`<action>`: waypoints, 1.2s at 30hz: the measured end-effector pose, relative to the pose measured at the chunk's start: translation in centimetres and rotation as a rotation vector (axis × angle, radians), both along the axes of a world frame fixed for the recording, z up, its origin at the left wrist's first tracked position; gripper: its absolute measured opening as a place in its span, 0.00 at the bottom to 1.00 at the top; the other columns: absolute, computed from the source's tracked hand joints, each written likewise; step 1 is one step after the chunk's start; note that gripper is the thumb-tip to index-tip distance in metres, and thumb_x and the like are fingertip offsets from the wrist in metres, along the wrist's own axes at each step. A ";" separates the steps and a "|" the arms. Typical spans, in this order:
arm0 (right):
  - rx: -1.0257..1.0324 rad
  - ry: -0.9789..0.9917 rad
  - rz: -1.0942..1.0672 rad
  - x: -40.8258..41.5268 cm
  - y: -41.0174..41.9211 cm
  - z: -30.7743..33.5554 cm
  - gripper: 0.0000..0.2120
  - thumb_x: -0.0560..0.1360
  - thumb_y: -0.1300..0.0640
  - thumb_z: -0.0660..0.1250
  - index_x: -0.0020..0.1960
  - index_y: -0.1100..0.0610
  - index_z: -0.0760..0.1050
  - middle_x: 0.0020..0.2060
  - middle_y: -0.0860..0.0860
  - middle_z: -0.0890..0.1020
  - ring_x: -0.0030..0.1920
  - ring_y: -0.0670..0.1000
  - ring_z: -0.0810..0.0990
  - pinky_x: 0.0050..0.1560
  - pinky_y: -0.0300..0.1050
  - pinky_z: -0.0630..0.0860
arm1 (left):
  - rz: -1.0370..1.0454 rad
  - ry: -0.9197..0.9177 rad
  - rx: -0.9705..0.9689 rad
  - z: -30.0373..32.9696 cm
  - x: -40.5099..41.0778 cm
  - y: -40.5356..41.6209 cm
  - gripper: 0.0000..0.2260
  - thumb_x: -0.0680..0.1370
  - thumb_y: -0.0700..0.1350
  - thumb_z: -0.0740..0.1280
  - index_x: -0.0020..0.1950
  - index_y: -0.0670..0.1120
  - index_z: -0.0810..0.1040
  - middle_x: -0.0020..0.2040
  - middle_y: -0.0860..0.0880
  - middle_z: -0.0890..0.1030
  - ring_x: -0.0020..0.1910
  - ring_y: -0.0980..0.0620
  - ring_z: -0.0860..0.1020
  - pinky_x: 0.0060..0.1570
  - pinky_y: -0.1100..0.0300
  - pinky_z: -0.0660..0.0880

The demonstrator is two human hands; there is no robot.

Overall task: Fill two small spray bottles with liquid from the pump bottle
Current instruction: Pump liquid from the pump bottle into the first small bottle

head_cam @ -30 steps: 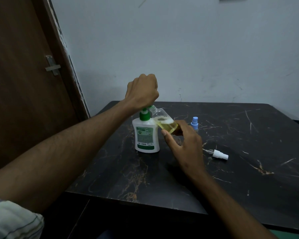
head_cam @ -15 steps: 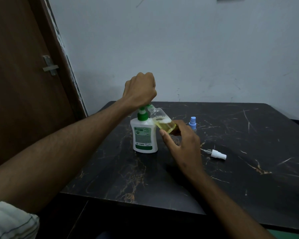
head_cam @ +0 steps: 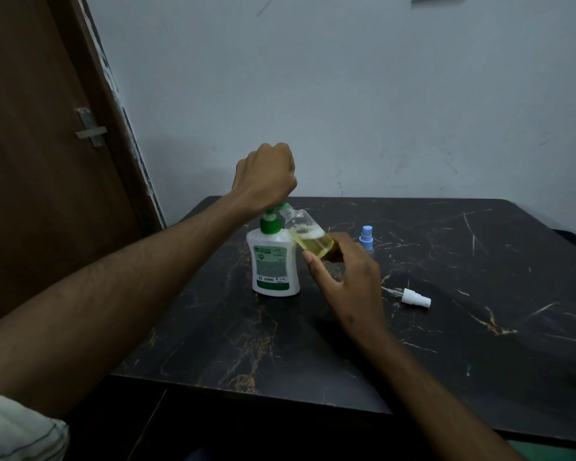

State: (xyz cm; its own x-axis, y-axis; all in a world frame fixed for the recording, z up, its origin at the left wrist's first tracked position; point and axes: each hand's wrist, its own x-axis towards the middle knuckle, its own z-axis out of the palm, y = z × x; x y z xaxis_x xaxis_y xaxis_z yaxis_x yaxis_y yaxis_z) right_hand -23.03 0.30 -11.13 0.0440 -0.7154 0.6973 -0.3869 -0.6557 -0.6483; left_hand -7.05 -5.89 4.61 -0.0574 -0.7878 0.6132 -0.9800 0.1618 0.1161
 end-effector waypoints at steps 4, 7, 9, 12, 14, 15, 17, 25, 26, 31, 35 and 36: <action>-0.001 -0.002 -0.001 0.1 0.1 -0.1 0.14 0.79 0.39 0.67 0.58 0.47 0.77 0.47 0.35 0.76 0.51 0.40 0.78 0.49 0.38 0.77 | 0.013 -0.011 0.020 0.1 0.1 0.1 0.12 0.70 0.32 0.62 0.30 0.47 0.67 0.30 0.49 0.70 0.30 0.50 0.69 0.31 0.58 0.63; -0.005 -0.014 0.002 0.0 0.0 0.0 0.16 0.79 0.38 0.66 0.58 0.48 0.77 0.48 0.38 0.79 0.50 0.41 0.79 0.49 0.42 0.78 | 0.014 -0.017 0.012 0.3 0.1 -0.1 0.07 0.69 0.35 0.62 0.35 0.47 0.72 0.39 0.46 0.77 0.36 0.45 0.74 0.37 0.54 0.67; -0.004 -0.016 0.007 0.1 0.0 0.0 0.16 0.79 0.38 0.66 0.58 0.48 0.77 0.49 0.40 0.80 0.50 0.42 0.79 0.49 0.43 0.79 | 0.015 -0.001 0.004 0.1 0.1 -0.3 0.08 0.68 0.35 0.61 0.34 0.48 0.70 0.38 0.47 0.77 0.36 0.45 0.74 0.37 0.54 0.67; 0.009 -0.007 0.013 0.0 0.0 0.0 0.15 0.79 0.40 0.68 0.58 0.49 0.77 0.49 0.41 0.81 0.50 0.42 0.79 0.49 0.40 0.77 | 0.019 0.006 -0.008 -0.3 0.2 -0.3 0.09 0.67 0.35 0.61 0.32 0.47 0.68 0.34 0.48 0.74 0.34 0.45 0.73 0.34 0.55 0.65; 0.014 -0.002 0.013 0.0 0.1 0.0 0.14 0.79 0.41 0.68 0.59 0.49 0.77 0.49 0.42 0.80 0.51 0.42 0.79 0.49 0.38 0.76 | 0.001 -0.021 -0.002 -0.2 0.2 -0.3 0.09 0.65 0.34 0.61 0.29 0.47 0.66 0.29 0.49 0.69 0.31 0.46 0.70 0.32 0.56 0.65; 0.016 -0.003 0.014 0.0 0.2 0.1 0.14 0.79 0.42 0.69 0.59 0.50 0.77 0.50 0.42 0.80 0.51 0.42 0.79 0.49 0.38 0.75 | -0.005 -0.032 0.000 0.0 0.3 -0.3 0.09 0.64 0.34 0.60 0.29 0.47 0.65 0.28 0.50 0.68 0.30 0.46 0.70 0.32 0.56 0.66; 0.015 -0.007 0.013 0.0 0.2 0.2 0.14 0.80 0.42 0.69 0.59 0.50 0.78 0.49 0.43 0.81 0.50 0.42 0.79 0.48 0.39 0.76 | -0.010 -0.033 0.002 0.2 0.3 -0.3 0.10 0.64 0.34 0.60 0.29 0.47 0.65 0.28 0.50 0.67 0.29 0.47 0.69 0.32 0.55 0.67; 0.007 -0.016 0.014 0.0 0.1 0.0 0.15 0.79 0.40 0.68 0.58 0.50 0.78 0.49 0.42 0.81 0.50 0.42 0.79 0.49 0.45 0.79 | -0.010 -0.013 0.006 -0.2 0.4 -0.3 0.09 0.67 0.34 0.61 0.31 0.48 0.68 0.32 0.49 0.73 0.32 0.47 0.72 0.34 0.55 0.66; 0.004 -0.016 0.013 0.0 0.1 0.0 0.15 0.79 0.40 0.68 0.58 0.49 0.78 0.49 0.42 0.81 0.50 0.42 0.79 0.49 0.45 0.79 | -0.009 -0.026 0.012 0.1 0.4 -0.3 0.09 0.68 0.35 0.62 0.32 0.48 0.68 0.34 0.49 0.74 0.33 0.47 0.73 0.34 0.56 0.65; 0.001 -0.021 0.014 0.1 0.0 0.1 0.14 0.79 0.40 0.68 0.58 0.49 0.77 0.49 0.41 0.80 0.50 0.42 0.79 0.50 0.45 0.79 | -0.012 -0.030 0.002 0.2 0.3 -0.3 0.12 0.65 0.34 0.60 0.29 0.50 0.63 0.28 0.51 0.66 0.29 0.50 0.66 0.31 0.57 0.62; -0.003 -0.012 0.010 0.1 0.0 0.1 0.14 0.79 0.40 0.68 0.58 0.49 0.77 0.48 0.40 0.80 0.50 0.41 0.78 0.49 0.42 0.78 | -0.010 -0.053 0.013 -0.1 0.4 -0.2 0.10 0.68 0.34 0.61 0.31 0.49 0.67 0.30 0.50 0.70 0.32 0.48 0.71 0.32 0.56 0.63; -0.006 -0.011 0.007 0.1 0.1 0.1 0.14 0.79 0.41 0.68 0.58 0.49 0.77 0.48 0.40 0.80 0.50 0.40 0.78 0.49 0.41 0.78 | -0.008 -0.079 0.016 0.1 0.2 -0.2 0.09 0.69 0.35 0.62 0.33 0.48 0.69 0.32 0.50 0.71 0.32 0.48 0.70 0.32 0.56 0.63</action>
State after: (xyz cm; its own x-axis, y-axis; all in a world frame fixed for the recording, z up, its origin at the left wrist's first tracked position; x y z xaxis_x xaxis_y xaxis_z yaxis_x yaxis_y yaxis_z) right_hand -22.93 0.37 -11.06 0.0414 -0.7112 0.7018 -0.3756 -0.6620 -0.6486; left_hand -6.84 -6.10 4.71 -0.1114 -0.7965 0.5942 -0.9849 0.1684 0.0412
